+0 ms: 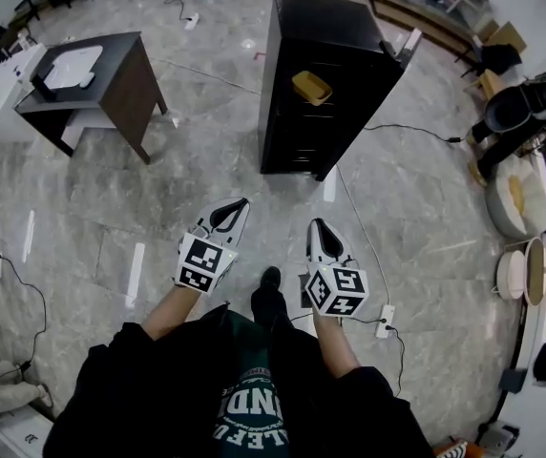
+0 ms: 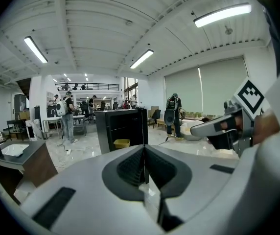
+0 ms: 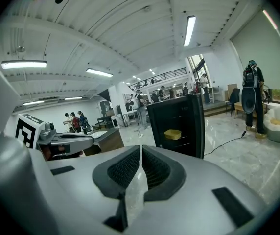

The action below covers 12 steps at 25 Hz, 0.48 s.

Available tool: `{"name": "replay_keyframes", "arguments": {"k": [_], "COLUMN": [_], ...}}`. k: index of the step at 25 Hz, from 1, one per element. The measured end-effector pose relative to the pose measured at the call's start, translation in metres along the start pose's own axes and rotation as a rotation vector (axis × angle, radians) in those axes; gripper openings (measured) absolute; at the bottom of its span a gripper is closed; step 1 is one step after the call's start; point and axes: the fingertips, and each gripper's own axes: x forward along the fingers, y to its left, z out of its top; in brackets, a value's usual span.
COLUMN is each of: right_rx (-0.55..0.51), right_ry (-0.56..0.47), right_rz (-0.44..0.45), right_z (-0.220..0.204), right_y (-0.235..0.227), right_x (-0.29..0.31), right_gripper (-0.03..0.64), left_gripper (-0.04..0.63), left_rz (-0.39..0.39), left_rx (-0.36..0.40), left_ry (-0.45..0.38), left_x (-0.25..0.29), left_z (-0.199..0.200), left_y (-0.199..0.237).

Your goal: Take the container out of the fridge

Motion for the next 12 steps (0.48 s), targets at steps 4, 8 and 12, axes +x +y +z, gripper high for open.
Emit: {"name": "replay_keyframes", "arguments": {"k": [4,8,12], "right_rx": [0.002,0.006,0.007], "right_ry": [-0.004,-0.007,0.002], "right_rz": [0.008,0.016,0.029], "right_z": [0.017,0.031,0.039], "right_y": [-0.020,-0.038,-0.059], "right_x": [0.019,0.039,0.061], "right_gripper": [0.037,0.037,0.037], "left_gripper": [0.014,0.014,0.014], "left_rz": [0.007,0.013,0.032], "left_rx": [0.002,0.013,0.007], "left_ry": [0.007,0.012,0.017], "left_x": [0.025,0.051,0.080], "left_z": [0.011,0.021,0.026], "left_y": [0.008,0.016,0.025]}}
